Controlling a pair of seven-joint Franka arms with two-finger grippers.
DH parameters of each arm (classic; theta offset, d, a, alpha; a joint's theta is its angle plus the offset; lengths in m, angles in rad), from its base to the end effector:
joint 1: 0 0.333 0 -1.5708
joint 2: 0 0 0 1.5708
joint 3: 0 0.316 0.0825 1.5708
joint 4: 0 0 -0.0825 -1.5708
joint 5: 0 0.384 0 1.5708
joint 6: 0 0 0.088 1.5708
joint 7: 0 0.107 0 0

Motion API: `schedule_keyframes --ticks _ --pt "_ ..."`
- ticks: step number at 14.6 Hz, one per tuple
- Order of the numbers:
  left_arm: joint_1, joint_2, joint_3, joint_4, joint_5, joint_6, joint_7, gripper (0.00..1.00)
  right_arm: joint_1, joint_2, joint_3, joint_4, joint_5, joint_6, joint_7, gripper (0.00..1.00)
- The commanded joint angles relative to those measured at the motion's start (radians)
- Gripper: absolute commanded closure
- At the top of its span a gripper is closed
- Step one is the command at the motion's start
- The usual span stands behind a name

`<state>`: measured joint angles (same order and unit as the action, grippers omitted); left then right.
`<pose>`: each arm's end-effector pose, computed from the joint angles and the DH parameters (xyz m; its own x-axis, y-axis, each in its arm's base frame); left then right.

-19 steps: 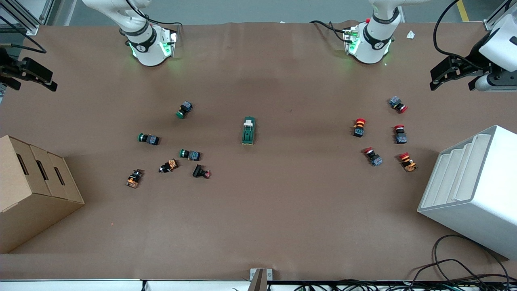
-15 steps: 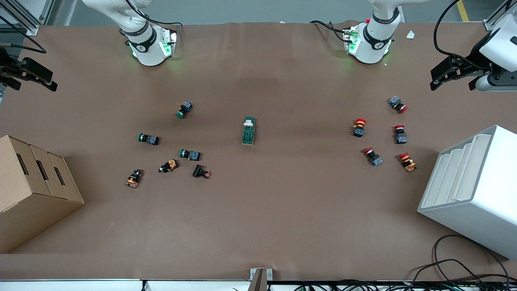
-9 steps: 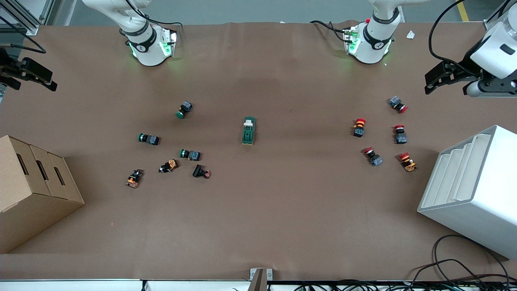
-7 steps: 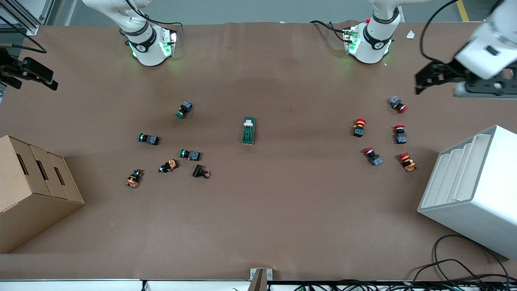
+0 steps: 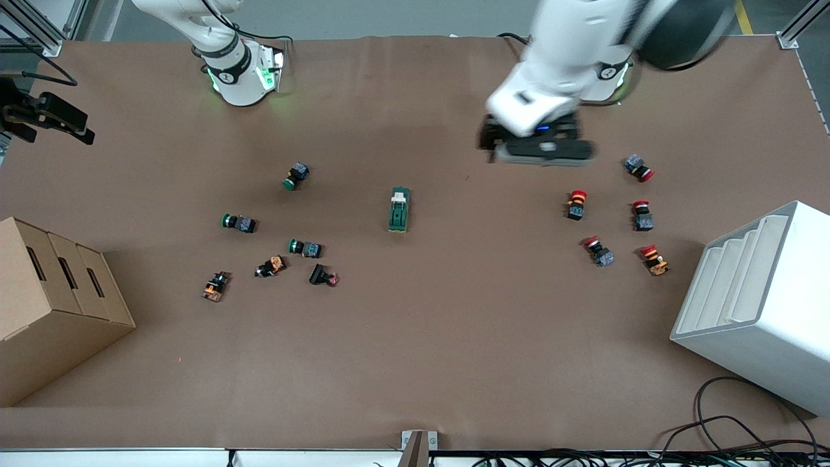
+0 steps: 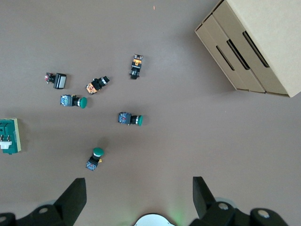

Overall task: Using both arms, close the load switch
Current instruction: 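Move the left gripper over the green load switch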

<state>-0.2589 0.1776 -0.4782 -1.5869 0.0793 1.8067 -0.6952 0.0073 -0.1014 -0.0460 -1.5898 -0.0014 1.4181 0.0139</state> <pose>0.4763 -0.3948 0.5445 0.9978 -0.0480 0.0458 -0.0500 -0.9978 0.0424 0.5059 -0.0211 0.6566 0.9962 -0.0521 -0.0704 -0.0524 -0.9986 -0.0023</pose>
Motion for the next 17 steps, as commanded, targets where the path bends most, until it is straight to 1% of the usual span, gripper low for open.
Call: schedule_keyframes --ticks 1,4,7,8,10,12,14,15,17 --pt "-0.119 0.114 0.003 0.008 0.103 0.104 -0.178 0.00 -0.012 -0.005 0.008 -0.001 -0.009 -0.014 0.005 0.00" --pt "-0.230 0.238 0.003 0.007 0.274 0.210 -0.392 0.00 -0.021 0.020 0.002 0.028 0.004 -0.013 0.000 0.00" --pt "-0.318 0.330 0.003 0.005 0.448 0.235 -0.599 0.00 -0.020 0.035 0.000 0.031 0.004 0.002 -0.003 0.00" --pt "-0.342 0.367 0.003 0.005 0.509 0.243 -0.674 0.00 -0.020 0.054 0.000 0.033 0.004 0.019 -0.005 0.00" --pt "-0.390 0.387 0.003 -0.018 0.598 0.290 -0.835 0.00 -0.020 0.100 0.000 0.036 0.000 0.050 -0.006 0.00" --pt "-0.416 0.408 0.003 -0.038 0.722 0.306 -0.978 0.00 -0.021 0.109 0.000 0.037 -0.005 0.073 -0.006 0.00" --pt "-0.431 0.419 0.003 -0.064 0.850 0.307 -1.078 0.00 -0.009 0.130 0.000 0.031 -0.003 0.053 0.011 0.00" --pt "-0.456 0.439 0.003 -0.064 0.906 0.309 -1.134 0.00 -0.006 0.132 0.000 0.028 0.004 0.051 0.020 0.00" --pt "-0.471 0.461 0.003 -0.085 1.005 0.309 -1.251 0.00 0.013 0.150 0.006 -0.001 0.012 0.071 0.108 0.00"
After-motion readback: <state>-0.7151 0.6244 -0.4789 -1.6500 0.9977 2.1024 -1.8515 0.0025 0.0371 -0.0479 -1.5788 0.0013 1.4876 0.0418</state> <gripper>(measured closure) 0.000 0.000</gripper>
